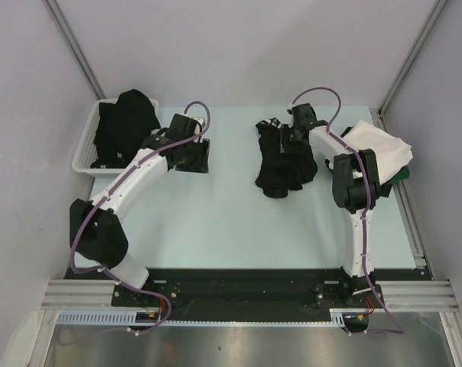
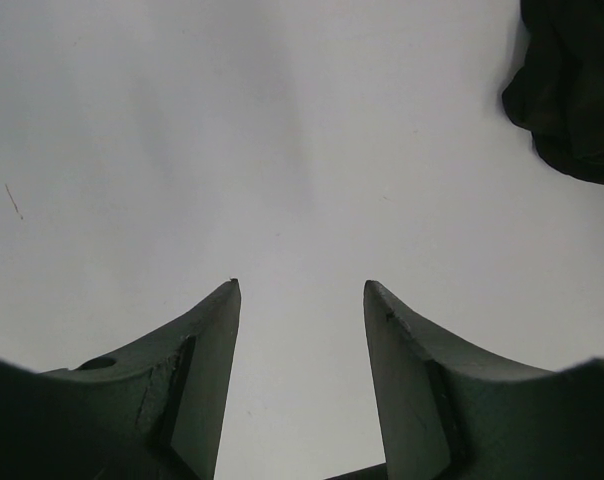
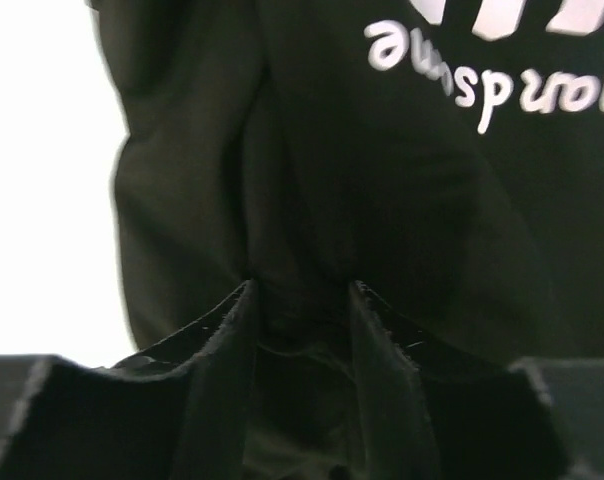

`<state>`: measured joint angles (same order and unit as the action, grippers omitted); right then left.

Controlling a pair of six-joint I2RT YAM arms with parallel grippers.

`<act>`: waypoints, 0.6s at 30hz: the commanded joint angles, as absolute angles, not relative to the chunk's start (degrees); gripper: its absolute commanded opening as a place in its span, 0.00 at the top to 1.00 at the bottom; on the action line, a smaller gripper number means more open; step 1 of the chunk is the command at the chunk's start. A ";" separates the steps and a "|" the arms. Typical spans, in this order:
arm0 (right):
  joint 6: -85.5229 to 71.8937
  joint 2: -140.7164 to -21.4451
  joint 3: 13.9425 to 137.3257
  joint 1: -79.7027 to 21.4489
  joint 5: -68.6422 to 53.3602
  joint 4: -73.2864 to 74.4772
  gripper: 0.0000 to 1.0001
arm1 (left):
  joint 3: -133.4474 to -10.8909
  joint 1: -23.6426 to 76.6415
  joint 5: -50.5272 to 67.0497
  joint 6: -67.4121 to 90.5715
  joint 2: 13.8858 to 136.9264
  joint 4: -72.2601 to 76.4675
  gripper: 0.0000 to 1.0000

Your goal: Fold and stack the t-shirts

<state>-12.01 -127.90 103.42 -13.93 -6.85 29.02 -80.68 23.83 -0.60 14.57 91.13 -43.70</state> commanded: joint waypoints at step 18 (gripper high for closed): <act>-14.76 -118.40 145.90 -20.39 -8.96 42.90 1.00 | -76.20 24.35 3.87 16.35 86.22 -38.85 0.42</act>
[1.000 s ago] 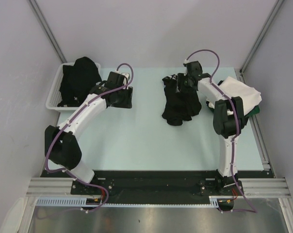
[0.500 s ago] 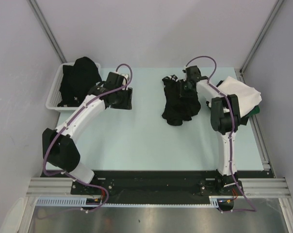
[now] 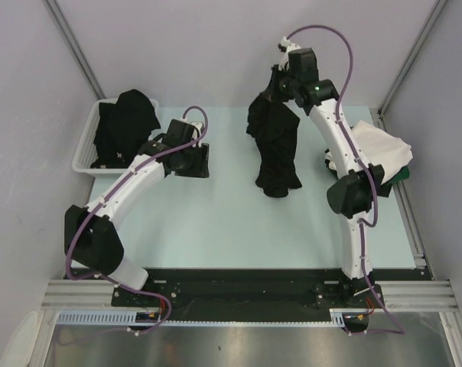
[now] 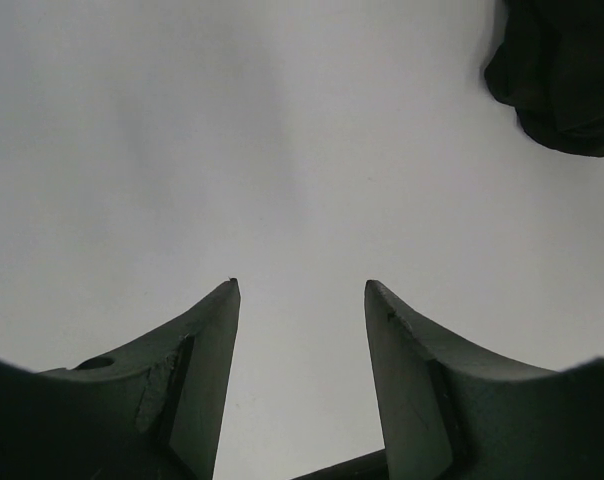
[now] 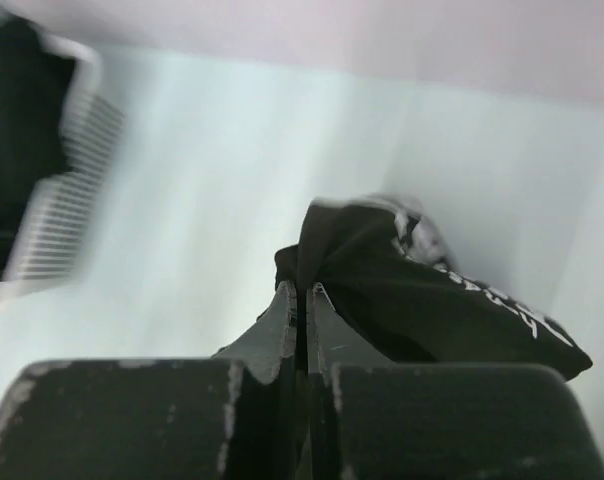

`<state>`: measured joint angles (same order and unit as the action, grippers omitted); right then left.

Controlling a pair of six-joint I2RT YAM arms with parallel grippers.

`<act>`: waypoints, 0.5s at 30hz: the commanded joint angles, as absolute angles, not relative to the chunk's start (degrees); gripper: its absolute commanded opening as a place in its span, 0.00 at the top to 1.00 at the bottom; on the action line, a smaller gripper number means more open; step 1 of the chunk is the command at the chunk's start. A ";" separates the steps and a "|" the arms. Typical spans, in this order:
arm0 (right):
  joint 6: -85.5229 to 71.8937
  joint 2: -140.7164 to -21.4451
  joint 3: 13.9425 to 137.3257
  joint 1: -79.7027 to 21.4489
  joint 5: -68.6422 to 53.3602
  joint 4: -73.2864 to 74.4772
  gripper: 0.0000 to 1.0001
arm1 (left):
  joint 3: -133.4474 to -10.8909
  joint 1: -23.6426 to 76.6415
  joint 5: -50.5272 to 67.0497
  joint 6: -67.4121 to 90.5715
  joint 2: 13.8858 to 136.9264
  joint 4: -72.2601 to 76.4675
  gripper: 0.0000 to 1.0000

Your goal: Fold and stack the t-shirts

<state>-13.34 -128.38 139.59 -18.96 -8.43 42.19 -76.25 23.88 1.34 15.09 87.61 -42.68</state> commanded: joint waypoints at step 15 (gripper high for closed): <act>-21.45 -105.39 146.59 -27.51 -18.90 34.55 1.00 | -71.29 24.43 0.35 19.07 84.20 -34.37 0.42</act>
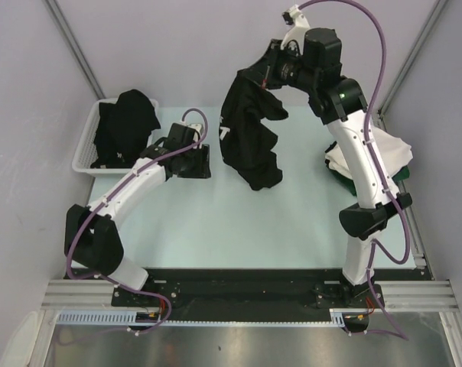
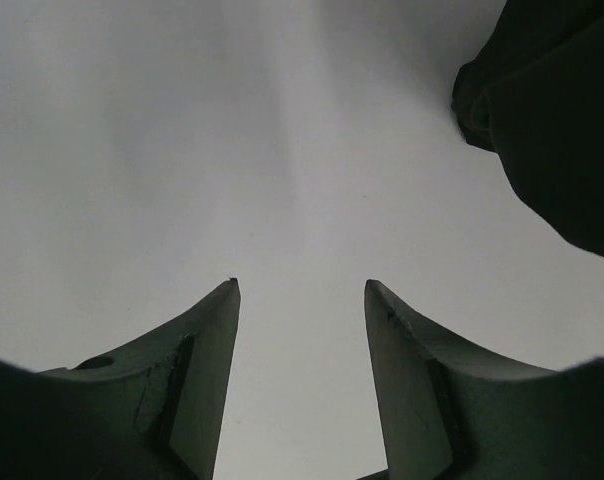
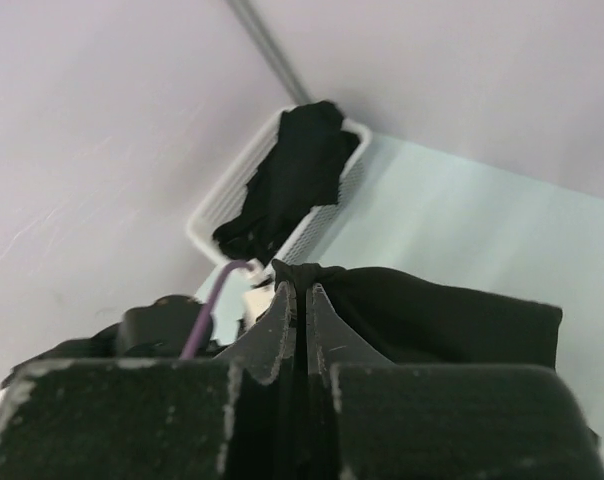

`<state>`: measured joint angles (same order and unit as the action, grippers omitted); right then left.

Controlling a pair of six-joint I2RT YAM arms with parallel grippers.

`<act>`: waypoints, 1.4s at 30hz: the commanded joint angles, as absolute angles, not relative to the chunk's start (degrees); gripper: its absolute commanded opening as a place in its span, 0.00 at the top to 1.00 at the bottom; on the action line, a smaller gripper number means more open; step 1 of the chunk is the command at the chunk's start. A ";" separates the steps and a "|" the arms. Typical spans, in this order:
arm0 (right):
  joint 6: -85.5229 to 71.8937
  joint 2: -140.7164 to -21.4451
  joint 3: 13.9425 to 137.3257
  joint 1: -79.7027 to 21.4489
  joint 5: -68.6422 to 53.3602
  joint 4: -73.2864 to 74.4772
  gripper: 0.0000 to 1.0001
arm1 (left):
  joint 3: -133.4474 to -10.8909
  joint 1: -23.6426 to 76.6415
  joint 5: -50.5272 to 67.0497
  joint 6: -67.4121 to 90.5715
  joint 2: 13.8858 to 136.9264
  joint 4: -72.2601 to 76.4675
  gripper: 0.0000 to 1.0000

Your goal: Fold and stack the t-shirts

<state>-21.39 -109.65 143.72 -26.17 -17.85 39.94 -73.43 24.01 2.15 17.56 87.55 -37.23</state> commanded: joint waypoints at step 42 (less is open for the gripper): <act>-5.62 -88.67 130.87 -29.85 -8.95 21.36 1.00 | -68.02 24.43 -0.97 22.85 87.01 -32.43 0.43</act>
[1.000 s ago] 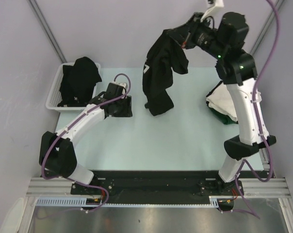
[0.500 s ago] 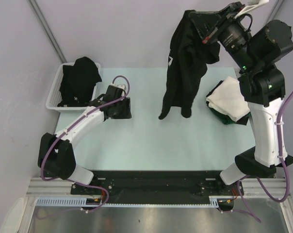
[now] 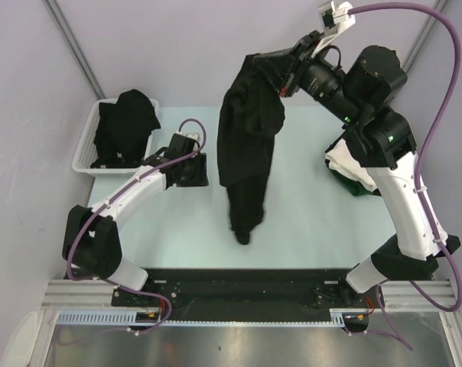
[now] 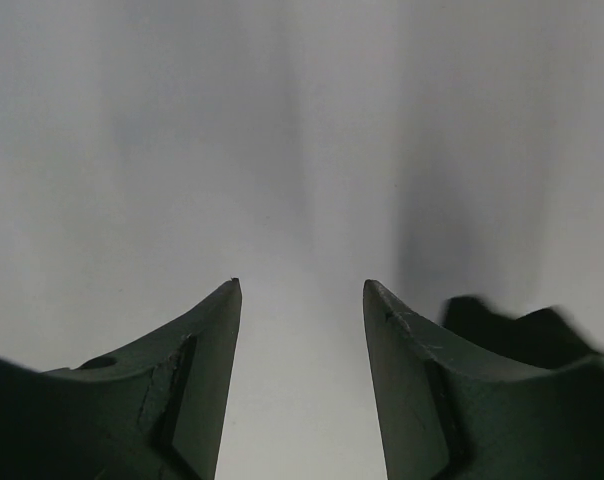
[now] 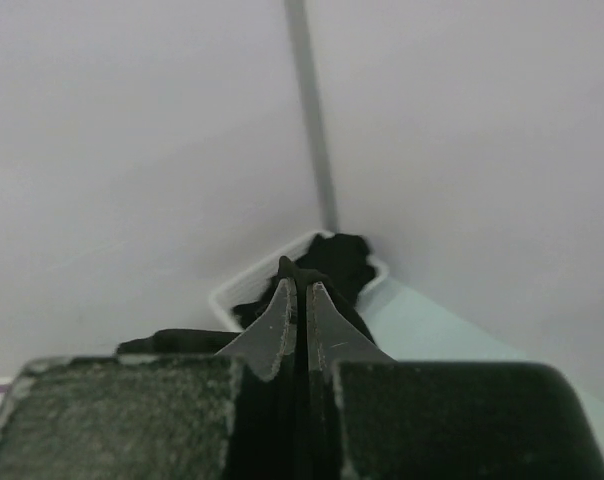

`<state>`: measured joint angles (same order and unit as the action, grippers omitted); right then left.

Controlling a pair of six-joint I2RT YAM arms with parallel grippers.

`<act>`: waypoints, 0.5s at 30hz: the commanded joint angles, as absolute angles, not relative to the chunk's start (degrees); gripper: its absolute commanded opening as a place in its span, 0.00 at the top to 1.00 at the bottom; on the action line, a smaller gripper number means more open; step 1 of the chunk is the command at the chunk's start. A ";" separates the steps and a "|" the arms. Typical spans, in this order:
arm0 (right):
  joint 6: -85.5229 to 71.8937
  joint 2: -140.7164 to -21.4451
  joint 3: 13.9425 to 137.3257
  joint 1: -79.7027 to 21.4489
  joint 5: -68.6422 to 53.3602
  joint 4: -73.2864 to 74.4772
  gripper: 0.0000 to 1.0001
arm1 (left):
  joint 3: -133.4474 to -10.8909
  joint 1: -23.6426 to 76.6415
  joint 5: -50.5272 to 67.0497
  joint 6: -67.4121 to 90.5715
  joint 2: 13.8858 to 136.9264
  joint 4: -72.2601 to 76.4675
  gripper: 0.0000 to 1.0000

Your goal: Fold and stack the t-shirts

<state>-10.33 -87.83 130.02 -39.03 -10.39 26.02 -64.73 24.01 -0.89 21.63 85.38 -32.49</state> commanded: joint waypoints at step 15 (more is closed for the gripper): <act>-10.02 -109.77 112.25 -7.56 -16.19 19.60 1.00 | -72.24 24.43 -1.76 23.64 91.58 -34.80 0.43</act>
